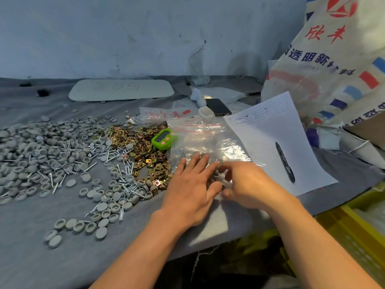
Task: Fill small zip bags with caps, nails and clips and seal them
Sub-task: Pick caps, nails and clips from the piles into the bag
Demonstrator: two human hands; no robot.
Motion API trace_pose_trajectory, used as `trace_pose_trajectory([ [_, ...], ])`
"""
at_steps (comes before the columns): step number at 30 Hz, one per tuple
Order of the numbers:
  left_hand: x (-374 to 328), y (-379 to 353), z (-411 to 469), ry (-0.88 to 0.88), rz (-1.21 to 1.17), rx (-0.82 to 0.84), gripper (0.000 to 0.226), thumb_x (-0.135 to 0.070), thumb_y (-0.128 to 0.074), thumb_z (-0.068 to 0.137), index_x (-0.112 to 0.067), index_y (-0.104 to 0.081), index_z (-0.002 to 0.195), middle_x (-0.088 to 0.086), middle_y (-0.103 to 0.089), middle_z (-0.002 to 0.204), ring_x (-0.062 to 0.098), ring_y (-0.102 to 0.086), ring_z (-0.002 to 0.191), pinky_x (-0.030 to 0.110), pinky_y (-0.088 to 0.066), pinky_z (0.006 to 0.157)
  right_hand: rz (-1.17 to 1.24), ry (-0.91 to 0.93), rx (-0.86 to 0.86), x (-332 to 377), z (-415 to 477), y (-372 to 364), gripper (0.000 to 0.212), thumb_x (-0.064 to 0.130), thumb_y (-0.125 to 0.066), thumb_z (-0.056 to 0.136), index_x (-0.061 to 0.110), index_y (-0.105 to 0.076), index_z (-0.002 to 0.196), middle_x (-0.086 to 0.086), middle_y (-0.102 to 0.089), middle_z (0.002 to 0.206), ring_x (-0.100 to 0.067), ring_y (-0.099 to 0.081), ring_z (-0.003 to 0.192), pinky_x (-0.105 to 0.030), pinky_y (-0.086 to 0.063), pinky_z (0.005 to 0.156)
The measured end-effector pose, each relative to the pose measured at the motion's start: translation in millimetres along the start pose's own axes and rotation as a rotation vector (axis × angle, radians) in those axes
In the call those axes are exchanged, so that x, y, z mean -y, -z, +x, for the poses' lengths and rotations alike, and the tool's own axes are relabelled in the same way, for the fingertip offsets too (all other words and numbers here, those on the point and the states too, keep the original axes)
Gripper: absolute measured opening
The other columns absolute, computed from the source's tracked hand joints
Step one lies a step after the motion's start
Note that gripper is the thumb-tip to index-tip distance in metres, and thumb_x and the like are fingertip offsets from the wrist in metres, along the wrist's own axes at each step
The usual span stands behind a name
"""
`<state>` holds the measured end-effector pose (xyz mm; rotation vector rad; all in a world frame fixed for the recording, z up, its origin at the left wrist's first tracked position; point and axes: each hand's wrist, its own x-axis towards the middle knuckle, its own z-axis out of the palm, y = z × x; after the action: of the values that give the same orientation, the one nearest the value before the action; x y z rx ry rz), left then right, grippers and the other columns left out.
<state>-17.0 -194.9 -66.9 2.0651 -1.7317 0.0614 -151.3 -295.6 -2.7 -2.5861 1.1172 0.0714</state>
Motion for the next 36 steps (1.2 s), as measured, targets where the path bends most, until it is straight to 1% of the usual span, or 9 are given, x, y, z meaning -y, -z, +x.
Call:
trace_pose_trajectory([
  [2,0.6,-0.2,-2.5,0.019,-0.012,-0.004,0.064,-0.052,-0.039,0.103,-0.038,-0.017,0.162,-0.011,-0.007,0.171,0.006,0.005,0.157,0.035,0.010,0.127,0.191,-0.100,-0.105,-5.6,7.3,6.2,0.026,0.015,-0.074,0.091,0.029,-0.073,0.113,0.005,-0.077,0.099,-0.013,-0.072,0.088,-0.027,-0.056,0.082],
  [5,-8.9,8.8,-3.9,0.006,-0.155,-0.125,0.069,-0.040,-0.057,0.097,-0.032,-0.030,0.160,-0.007,-0.027,0.168,0.005,-0.013,0.155,0.030,-0.001,0.128,0.592,-0.202,-0.413,-16.2,5.5,18.8,0.020,0.008,-0.067,0.096,0.025,-0.075,0.102,0.003,-0.079,0.082,-0.013,-0.077,0.072,-0.041,-0.064,0.082],
  [9,-22.2,33.7,-3.4,0.074,-0.433,-0.577,0.029,-0.029,-0.066,0.090,-0.026,-0.064,0.119,-0.010,-0.068,0.106,0.007,-0.058,0.100,0.024,-0.045,0.090,0.989,-0.043,-0.691,22.0,-3.1,27.8,0.017,0.008,-0.075,0.085,0.024,-0.075,0.091,0.001,-0.077,0.067,-0.018,-0.076,0.060,-0.041,-0.065,0.069],
  [13,-20.8,56.3,-12.7,0.109,-0.483,-0.654,0.008,-0.031,-0.065,0.088,-0.025,-0.059,0.088,-0.011,-0.058,0.084,0.013,-0.056,0.080,0.026,-0.045,0.070,1.098,-0.018,-0.522,69.4,3.1,14.1,0.010,0.012,-0.076,0.082,0.019,-0.077,0.089,-0.003,-0.078,0.071,-0.022,-0.077,0.066,-0.045,-0.065,0.072],
  [21,10.6,86.9,-39.0,0.258,0.105,-0.433,0.028,-0.055,-0.055,0.087,-0.031,-0.066,0.094,-0.009,-0.073,0.086,0.018,-0.064,0.075,0.041,-0.035,0.081,1.745,-0.095,-0.117,135.1,16.4,-8.3,0.019,0.010,-0.055,0.105,0.001,-0.072,0.105,-0.013,-0.076,0.082,-0.014,-0.063,0.050,-0.022,-0.050,0.044],
  [25,38.6,104.4,-61.1,0.320,0.197,-0.461,0.019,-0.044,-0.068,0.081,-0.027,-0.074,0.086,-0.003,-0.075,0.072,0.023,-0.058,0.059,0.037,-0.030,0.077,1.843,-0.040,0.134,174.0,20.8,-21.1,0.010,0.005,-0.052,0.103,0.005,-0.063,0.103,-0.014,-0.050,0.077,-0.014,-0.046,0.051,-0.020,-0.039,0.045],
  [29,54.6,122.4,-79.4,0.367,0.343,-0.399,0.021,-0.026,-0.095,0.060,-0.024,-0.076,0.069,0.002,-0.064,0.049,0.023,-0.054,0.042,0.035,-0.026,0.064,1.831,-0.082,0.288,198.7,25.0,-37.8,0.034,0.031,-0.051,0.108,0.002,-0.068,0.111,-0.012,-0.067,0.087,-0.024,-0.059,0.080,-0.023,-0.050,0.062],
  [32,66.8,133.4,-88.7,0.528,0.391,-0.345,0.006,-0.038,-0.079,0.078,-0.033,-0.079,0.082,0.000,-0.071,0.063,0.023,-0.067,0.060,0.028,-0.028,0.057,1.790,-0.010,0.450,211.5,24.4,-42.4,0.055,0.055,-0.047,0.104,0.012,-0.063,0.133,-0.004,-0.076,0.088,-0.019,-0.064,0.080,-0.028,-0.052,0.063],
  [36,99.3,150.2,-107.9,0.753,-0.076,-0.563,0.009,-0.037,-0.076,0.084,-0.042,-0.077,0.076,-0.020,-0.069,0.062,0.004,-0.068,0.063,0.021,-0.049,0.055,1.470,0.038,0.130,231.0,26.0,-53.5,0.040,0.053,-0.053,0.103,0.022,-0.063,0.128,-0.003,-0.072,0.116,-0.018,-0.070,0.103,-0.038,-0.060,0.086],
])
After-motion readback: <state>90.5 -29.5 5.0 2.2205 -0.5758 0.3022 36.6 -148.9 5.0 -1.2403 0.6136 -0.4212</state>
